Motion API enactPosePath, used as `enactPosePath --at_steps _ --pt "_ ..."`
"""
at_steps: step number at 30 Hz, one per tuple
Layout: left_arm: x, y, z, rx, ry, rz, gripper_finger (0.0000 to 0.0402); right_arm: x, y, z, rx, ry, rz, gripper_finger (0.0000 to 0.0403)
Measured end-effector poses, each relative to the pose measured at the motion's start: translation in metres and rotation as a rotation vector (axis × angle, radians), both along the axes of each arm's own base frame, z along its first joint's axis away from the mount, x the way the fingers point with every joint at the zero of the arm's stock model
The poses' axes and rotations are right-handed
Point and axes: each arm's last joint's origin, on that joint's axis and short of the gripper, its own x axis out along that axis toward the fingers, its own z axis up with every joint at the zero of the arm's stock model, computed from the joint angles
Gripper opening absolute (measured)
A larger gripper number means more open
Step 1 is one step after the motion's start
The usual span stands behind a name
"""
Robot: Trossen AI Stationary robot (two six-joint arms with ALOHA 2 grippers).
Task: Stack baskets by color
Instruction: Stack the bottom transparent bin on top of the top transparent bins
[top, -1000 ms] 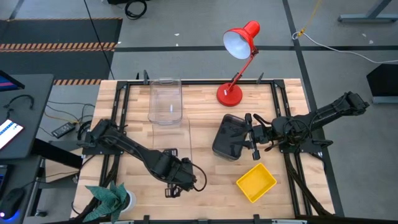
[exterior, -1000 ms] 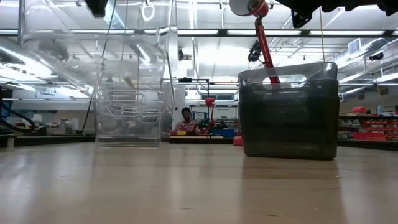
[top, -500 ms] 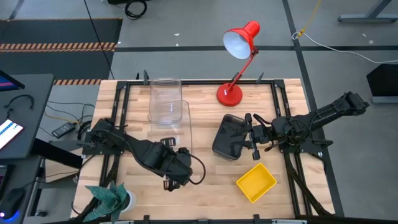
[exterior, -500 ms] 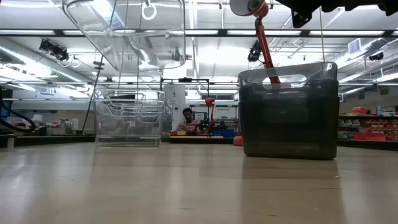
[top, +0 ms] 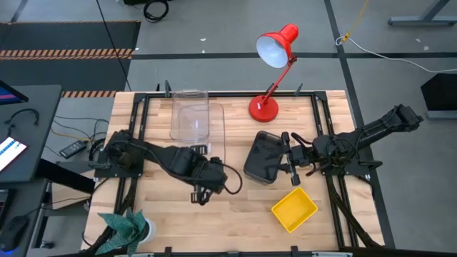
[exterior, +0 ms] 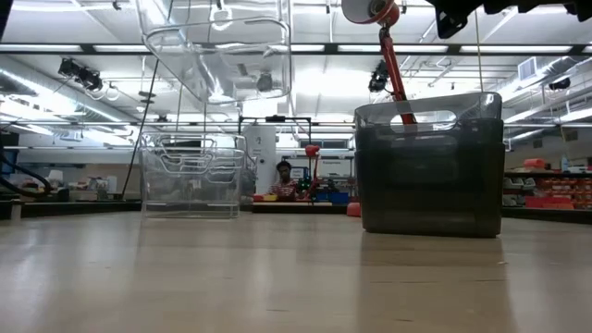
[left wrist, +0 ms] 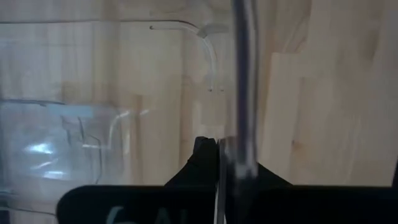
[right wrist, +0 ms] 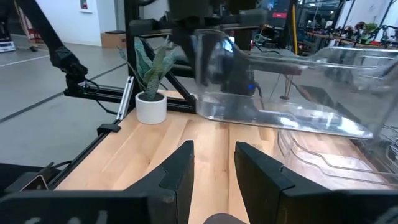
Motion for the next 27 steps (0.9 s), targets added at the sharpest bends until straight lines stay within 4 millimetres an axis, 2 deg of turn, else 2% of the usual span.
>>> enactPosePath --at_steps 13,27 --pt "0.005 0.047 0.006 0.025 0.011 0.014 0.0004 -0.002 0.004 -0.001 -0.005 0.008 0.000 0.0121" --pt "-0.019 0.102 -0.021 0.068 0.169 0.089 0.0004 -0.002 0.005 -0.001 -0.011 0.005 0.000 0.0121"
